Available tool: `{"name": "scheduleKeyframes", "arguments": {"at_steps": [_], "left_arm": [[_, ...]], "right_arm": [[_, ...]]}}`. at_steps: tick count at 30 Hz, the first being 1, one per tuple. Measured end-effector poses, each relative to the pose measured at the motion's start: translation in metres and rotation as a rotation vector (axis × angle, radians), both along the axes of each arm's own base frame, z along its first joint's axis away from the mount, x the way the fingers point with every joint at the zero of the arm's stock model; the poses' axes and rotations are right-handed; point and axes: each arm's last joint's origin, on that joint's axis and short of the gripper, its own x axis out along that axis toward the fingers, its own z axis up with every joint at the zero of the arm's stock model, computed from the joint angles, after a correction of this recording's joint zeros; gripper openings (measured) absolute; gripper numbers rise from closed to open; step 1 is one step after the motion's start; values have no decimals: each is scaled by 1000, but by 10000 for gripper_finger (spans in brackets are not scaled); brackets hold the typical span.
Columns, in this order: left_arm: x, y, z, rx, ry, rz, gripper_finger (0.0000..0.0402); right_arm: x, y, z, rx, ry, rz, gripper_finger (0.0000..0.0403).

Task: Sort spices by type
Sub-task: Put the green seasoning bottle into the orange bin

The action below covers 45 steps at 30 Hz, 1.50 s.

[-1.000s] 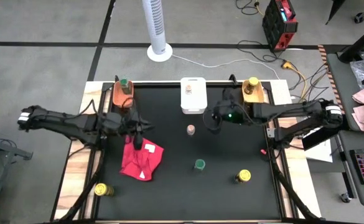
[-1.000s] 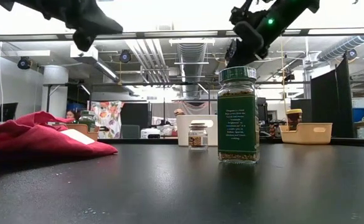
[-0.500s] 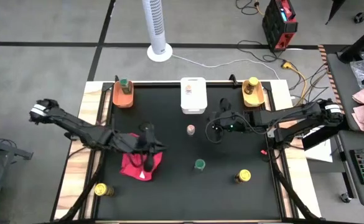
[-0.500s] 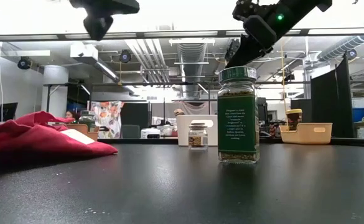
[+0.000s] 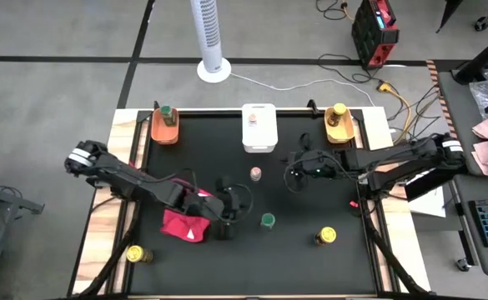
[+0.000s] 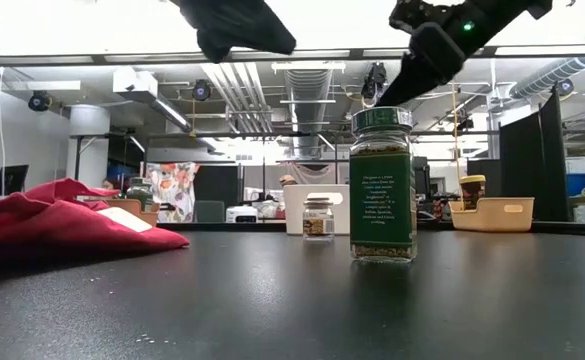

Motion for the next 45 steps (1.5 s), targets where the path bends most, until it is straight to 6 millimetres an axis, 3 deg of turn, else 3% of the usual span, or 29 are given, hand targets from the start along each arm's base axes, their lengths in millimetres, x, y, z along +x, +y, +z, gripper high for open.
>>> {"name": "scheduleKeyframes", "arguments": {"at_steps": [5,12,17,22,27,45], "left_arm": [[14,0,-2,-9,23,8,54],[43,-10,-23,-49,40,37,168],[62,-19,-37,-15,86,47,243],[77,-24,-35,-16,71,41,293],[80,-26,-30,-70,48,63,318],[93,-32,-76,-116,94,120,325]], "right_arm": [[-14,0,0,2,-37,0,18],[-29,1,-1,24,-117,15,18],[-34,6,-5,96,-143,79,18],[-34,11,-8,120,-145,86,18],[-34,16,-11,139,-133,98,18],[-35,31,-12,155,-133,165,18]]}}
